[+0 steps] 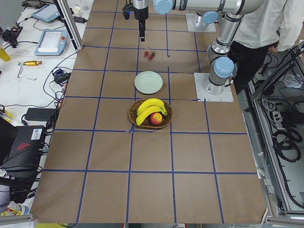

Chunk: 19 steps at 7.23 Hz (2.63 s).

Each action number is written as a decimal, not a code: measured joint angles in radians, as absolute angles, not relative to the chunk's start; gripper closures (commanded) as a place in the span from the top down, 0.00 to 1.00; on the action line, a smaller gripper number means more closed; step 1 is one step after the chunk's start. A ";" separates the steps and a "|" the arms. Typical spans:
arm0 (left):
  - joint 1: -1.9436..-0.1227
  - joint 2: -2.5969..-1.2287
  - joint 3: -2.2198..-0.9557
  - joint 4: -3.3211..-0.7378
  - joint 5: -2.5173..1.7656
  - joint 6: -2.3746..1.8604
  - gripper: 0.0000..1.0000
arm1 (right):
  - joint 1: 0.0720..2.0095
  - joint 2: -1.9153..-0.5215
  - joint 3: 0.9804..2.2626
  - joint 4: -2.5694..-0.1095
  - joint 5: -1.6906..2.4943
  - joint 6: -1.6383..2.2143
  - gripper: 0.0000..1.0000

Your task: Collect all strawberries into plate

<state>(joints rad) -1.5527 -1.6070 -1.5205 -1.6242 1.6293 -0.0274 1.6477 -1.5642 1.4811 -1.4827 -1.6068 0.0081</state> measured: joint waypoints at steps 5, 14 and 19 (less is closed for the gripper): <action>-1.638 -1.654 -1.762 -1.254 1.568 -0.057 0.94 | 1.651 -1.559 1.473 -1.476 -1.596 0.002 1.00; -1.771 -1.911 -1.954 -0.960 1.461 -0.093 0.83 | 1.652 -1.534 1.485 -1.480 -1.595 0.002 1.00; -1.795 -1.949 -1.954 -0.941 1.463 -0.152 0.08 | 1.652 -1.533 1.485 -1.480 -1.594 0.009 1.00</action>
<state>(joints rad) -1.7951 -1.9489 -1.9543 -0.9414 1.4634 -0.1523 1.6521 -1.5327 1.4849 -1.4803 -1.5938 0.0089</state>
